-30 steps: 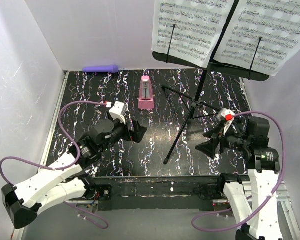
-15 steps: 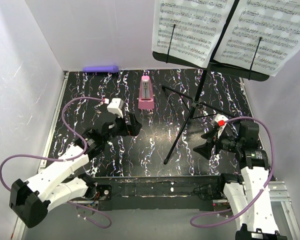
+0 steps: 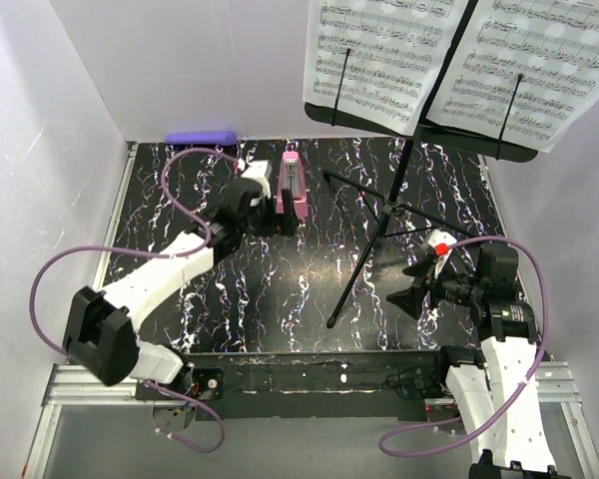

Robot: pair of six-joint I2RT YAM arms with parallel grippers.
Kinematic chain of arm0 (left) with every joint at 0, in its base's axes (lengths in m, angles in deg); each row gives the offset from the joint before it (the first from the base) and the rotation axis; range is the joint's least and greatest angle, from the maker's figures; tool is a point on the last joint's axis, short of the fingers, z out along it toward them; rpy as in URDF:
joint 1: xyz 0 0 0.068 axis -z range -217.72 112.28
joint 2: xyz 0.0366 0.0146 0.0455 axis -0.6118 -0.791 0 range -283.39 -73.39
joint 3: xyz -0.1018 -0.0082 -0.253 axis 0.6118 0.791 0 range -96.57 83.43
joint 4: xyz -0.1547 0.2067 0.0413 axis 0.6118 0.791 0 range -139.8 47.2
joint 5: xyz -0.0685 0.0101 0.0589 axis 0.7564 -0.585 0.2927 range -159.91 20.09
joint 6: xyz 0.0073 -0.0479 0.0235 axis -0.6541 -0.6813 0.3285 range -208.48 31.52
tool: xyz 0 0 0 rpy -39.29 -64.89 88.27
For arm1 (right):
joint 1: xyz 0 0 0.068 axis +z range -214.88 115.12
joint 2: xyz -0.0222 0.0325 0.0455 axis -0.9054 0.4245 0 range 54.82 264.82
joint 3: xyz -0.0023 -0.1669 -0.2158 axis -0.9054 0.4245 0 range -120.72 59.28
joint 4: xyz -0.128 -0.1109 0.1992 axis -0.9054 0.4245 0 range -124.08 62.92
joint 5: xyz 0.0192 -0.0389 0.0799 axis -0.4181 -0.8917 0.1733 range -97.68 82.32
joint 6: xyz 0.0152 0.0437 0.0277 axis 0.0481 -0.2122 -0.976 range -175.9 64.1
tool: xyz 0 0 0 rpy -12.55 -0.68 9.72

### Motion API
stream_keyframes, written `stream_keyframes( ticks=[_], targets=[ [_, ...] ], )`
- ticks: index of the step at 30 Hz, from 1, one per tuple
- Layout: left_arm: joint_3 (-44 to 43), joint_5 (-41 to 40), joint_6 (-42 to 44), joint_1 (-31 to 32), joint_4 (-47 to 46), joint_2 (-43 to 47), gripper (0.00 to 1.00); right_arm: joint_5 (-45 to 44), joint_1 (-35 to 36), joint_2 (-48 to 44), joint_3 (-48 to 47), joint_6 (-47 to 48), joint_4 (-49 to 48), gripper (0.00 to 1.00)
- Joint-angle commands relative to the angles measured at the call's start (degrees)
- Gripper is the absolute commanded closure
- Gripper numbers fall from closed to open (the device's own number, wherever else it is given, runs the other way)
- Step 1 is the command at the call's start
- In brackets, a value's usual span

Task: Set up the instrument practice props

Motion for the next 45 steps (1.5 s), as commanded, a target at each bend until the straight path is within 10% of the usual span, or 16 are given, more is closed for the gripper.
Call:
stream_keyframes(
  ticks=[1,20,45],
  targets=[
    [-11.30,0.32,3.29,-1.56,2.14,-6.90,0.02,-0.54,0.13,-0.80,-0.12,1.12,-1.51,0.12],
    [-55.52,-15.15,9.01,-2.62,18.49,-42.33,0.02,-0.36,0.13,-0.89,0.05,1.47,-1.33,0.12],
    [-61.33,-8.47,10.94,-5.96,16.03,-51.13,0.16,-0.27,0.04,-0.19,0.23,2.17,-1.07,0.12]
  ],
)
